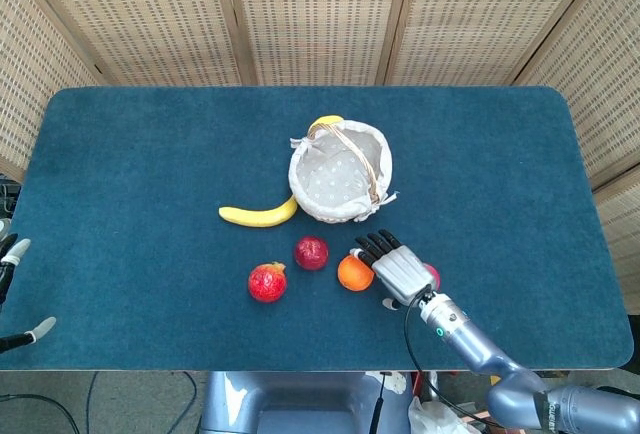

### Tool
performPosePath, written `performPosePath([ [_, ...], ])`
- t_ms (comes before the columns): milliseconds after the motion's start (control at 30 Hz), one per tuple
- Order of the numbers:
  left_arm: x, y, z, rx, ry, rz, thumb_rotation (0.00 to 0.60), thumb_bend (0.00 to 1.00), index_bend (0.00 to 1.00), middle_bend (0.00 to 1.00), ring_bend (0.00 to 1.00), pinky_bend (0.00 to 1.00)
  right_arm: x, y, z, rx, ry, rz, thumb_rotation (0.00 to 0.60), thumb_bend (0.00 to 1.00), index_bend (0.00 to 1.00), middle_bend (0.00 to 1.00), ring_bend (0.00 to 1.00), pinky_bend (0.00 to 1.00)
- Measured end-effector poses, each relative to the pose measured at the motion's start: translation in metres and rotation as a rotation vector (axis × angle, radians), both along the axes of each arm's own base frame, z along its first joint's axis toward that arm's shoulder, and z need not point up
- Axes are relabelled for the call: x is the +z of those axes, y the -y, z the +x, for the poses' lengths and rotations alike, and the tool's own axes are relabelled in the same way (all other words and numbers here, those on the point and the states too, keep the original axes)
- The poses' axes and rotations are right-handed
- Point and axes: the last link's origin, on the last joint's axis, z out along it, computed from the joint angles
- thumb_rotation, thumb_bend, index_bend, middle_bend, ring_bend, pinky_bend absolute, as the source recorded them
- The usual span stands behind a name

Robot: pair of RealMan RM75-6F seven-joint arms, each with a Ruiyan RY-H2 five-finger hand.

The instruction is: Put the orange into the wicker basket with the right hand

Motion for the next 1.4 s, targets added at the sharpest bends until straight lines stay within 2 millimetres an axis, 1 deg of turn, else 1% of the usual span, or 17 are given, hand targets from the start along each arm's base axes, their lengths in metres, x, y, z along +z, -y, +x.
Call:
performPosePath([
  [67, 0.001, 0.0, 0.0, 0.001, 0.006, 0.002, 0.6, 0.0, 0.0, 0.0, 0.0, 0.0, -0.008, 0.004, 0.005, -0.022, 0.0, 0.006, 0.6, 0.0, 0.13, 0.09, 0.0, 0.01],
  [100, 0.002, 0.0, -0.001, 0.001, 0.009, 0.002, 0.6, 0.0, 0.0, 0.0, 0.0, 0.0, -0.013, 0.006, 0.008, -0.029, 0.001, 0.008, 0.6, 0.0, 0.14, 0.11, 0.01, 0.03],
  [233, 0.003, 0.0, -0.001, -0.002, 0.013, -0.001, 0.6, 0.0, 0.0, 0.0, 0.0, 0.0, -0.032, 0.01, 0.02, -0.044, -0.019, 0.02, 0.6, 0.0, 0.17, 0.21, 0.1, 0.19],
  [300, 0.003, 0.001, -0.001, -0.003, 0.015, -0.003, 0.6, 0.0, 0.0, 0.0, 0.0, 0.0, -0.042, 0.012, 0.025, -0.048, -0.027, 0.022, 0.6, 0.02, 0.28, 0.31, 0.21, 0.27],
  [333, 0.003, 0.001, -0.001, -0.002, 0.016, -0.002, 0.6, 0.0, 0.0, 0.0, 0.0, 0.0, -0.046, 0.012, 0.027, -0.048, -0.026, 0.019, 0.6, 0.05, 0.34, 0.37, 0.27, 0.31],
  [367, 0.004, 0.001, -0.002, -0.001, 0.018, -0.001, 0.6, 0.0, 0.0, 0.0, 0.0, 0.0, -0.049, 0.013, 0.03, -0.048, -0.02, 0.012, 0.6, 0.11, 0.42, 0.44, 0.34, 0.35],
  [433, 0.005, 0.0, -0.002, 0.001, 0.022, 0.002, 0.6, 0.0, 0.0, 0.0, 0.0, 0.0, -0.052, 0.013, 0.035, -0.046, 0.001, -0.008, 0.6, 0.24, 0.51, 0.52, 0.41, 0.42],
  [500, 0.006, 0.0, -0.003, 0.004, 0.025, 0.005, 0.6, 0.0, 0.0, 0.0, 0.0, 0.0, -0.051, 0.014, 0.04, -0.036, 0.033, -0.029, 0.6, 0.31, 0.53, 0.54, 0.43, 0.48],
  [600, 0.007, -0.001, -0.004, 0.006, 0.027, 0.004, 0.6, 0.0, 0.0, 0.0, 0.0, 0.0, -0.044, 0.013, 0.047, -0.01, 0.072, -0.051, 0.6, 0.35, 0.53, 0.54, 0.43, 0.52],
  [667, 0.007, -0.001, -0.004, 0.006, 0.028, 0.002, 0.6, 0.0, 0.0, 0.0, 0.0, 0.0, -0.035, 0.012, 0.052, 0.009, 0.092, -0.065, 0.6, 0.36, 0.53, 0.54, 0.43, 0.55],
  [733, 0.007, -0.001, -0.004, 0.005, 0.028, -0.001, 0.6, 0.0, 0.0, 0.0, 0.0, 0.0, -0.024, 0.01, 0.057, 0.026, 0.111, -0.075, 0.6, 0.36, 0.53, 0.54, 0.43, 0.56],
  [833, 0.005, -0.002, -0.003, 0.007, 0.027, -0.007, 0.6, 0.0, 0.0, 0.0, 0.0, 0.0, 0.001, 0.011, 0.069, 0.066, 0.147, -0.109, 0.6, 0.37, 0.53, 0.54, 0.43, 0.56],
  [900, 0.005, -0.003, -0.003, 0.009, 0.027, -0.009, 0.6, 0.0, 0.0, 0.0, 0.0, 0.0, 0.021, 0.018, 0.081, 0.1, 0.173, -0.151, 0.6, 0.37, 0.53, 0.54, 0.43, 0.56],
  [1033, 0.005, -0.004, -0.003, 0.013, 0.027, -0.006, 0.6, 0.0, 0.0, 0.0, 0.0, 0.0, 0.044, 0.037, 0.113, 0.145, 0.248, -0.193, 0.6, 0.36, 0.53, 0.54, 0.43, 0.56],
  [1133, 0.005, -0.005, -0.004, 0.017, 0.027, -0.002, 0.6, 0.0, 0.0, 0.0, 0.0, 0.0, 0.051, 0.051, 0.136, 0.163, 0.289, -0.204, 0.6, 0.37, 0.53, 0.54, 0.43, 0.55],
  [1233, 0.005, -0.008, -0.005, 0.027, 0.029, -0.003, 0.6, 0.0, 0.0, 0.0, 0.0, 0.0, 0.05, 0.069, 0.155, 0.164, 0.309, -0.218, 0.6, 0.37, 0.53, 0.54, 0.43, 0.52],
  [1400, 0.004, -0.013, -0.006, 0.042, 0.031, -0.007, 0.6, 0.0, 0.0, 0.0, 0.0, 0.0, 0.036, 0.097, 0.163, 0.127, 0.276, -0.258, 0.6, 0.37, 0.53, 0.54, 0.43, 0.45],
])
